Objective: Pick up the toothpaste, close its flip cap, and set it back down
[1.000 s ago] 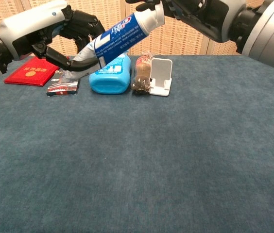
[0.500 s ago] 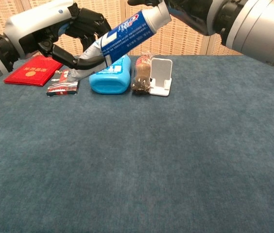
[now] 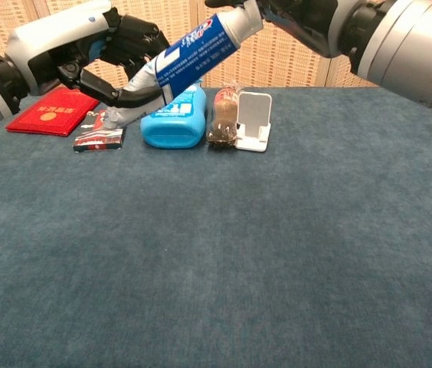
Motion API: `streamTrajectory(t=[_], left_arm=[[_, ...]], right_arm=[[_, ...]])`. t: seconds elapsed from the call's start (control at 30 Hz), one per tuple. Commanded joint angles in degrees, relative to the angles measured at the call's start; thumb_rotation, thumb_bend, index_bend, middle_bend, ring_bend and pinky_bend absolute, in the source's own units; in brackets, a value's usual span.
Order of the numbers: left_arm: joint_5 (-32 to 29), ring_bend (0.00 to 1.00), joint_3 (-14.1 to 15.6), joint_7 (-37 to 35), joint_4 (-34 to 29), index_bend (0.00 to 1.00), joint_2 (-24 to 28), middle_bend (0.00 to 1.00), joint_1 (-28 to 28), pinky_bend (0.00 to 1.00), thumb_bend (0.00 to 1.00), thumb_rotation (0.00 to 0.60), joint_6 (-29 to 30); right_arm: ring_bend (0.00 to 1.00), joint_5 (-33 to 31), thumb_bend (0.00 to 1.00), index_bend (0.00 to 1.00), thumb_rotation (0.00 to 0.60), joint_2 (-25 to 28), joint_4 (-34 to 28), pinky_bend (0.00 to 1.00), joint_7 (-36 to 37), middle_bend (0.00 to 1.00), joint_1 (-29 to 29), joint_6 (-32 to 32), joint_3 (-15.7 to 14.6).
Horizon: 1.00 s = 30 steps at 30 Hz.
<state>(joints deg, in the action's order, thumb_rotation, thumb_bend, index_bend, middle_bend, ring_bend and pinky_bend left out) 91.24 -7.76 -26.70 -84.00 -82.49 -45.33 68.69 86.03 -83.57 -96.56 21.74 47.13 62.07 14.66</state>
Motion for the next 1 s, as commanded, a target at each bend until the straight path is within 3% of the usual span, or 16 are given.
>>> streamTrajectory(t=[0.03, 1.0], left_arm=[[-0.1, 0.77, -0.1, -0.6, -0.6, 0.74, 0.4, 0.84, -0.1, 0.57, 0.62, 0.600, -0.3], [-1.5, 0.79, -0.5, 1.5, -1.2, 0.76, 1.6, 0.86, -0.2, 0.58, 0.62, 0.600, -2.3]], right_arm=[[0.00, -0.2, 0.00, 0.00, 0.068, -0.4, 0.3, 0.00, -0.6, 0.00, 0.4, -0.3, 0.1], [0.00, -1.4, 0.00, 0.00, 0.067, -3.5, 3.4, 0.00, -7.9, 0.00, 2.3, -1.2, -0.2]])
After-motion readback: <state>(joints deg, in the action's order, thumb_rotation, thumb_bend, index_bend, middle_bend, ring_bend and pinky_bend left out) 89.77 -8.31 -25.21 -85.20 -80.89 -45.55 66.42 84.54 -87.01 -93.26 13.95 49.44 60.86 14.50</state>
